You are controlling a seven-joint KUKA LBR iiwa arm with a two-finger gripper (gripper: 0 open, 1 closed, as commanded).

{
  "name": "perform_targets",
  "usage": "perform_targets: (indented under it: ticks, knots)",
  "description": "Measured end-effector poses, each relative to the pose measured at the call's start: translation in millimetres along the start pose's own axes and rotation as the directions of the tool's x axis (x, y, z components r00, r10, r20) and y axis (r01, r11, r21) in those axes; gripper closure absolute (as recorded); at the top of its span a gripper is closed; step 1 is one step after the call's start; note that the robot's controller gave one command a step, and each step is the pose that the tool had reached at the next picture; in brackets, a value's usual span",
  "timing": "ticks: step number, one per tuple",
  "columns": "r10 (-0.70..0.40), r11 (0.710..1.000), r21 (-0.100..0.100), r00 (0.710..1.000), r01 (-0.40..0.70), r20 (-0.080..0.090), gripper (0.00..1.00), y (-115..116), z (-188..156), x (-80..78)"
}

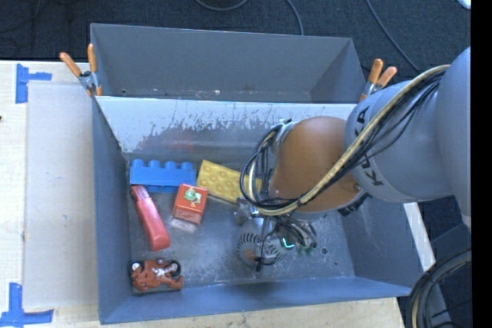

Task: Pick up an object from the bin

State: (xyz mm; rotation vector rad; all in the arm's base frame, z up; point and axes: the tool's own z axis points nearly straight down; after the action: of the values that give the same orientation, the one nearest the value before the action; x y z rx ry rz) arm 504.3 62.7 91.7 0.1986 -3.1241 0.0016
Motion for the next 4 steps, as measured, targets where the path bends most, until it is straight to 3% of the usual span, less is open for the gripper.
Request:
perform_targets:
  ticks: [1,2,3,4]
  knots:
    - [-0.002,1.0,0.0,1.0,0.002,-0.002,1.0,-9.8,3.6,4.6]
    - [-0.001,1.0,0.0,1.0,0.001,-0.002,1.0,-9.7,3.6,4.6]
    - [0.011,1.0,-0.001,1.0,-0.011,-0.009,1.0,-10.7,-40.2,8.8]
    - [0.021,1.0,0.0,1.0,-0.021,0.013,1.0,-20.1,-56.2,-0.5]
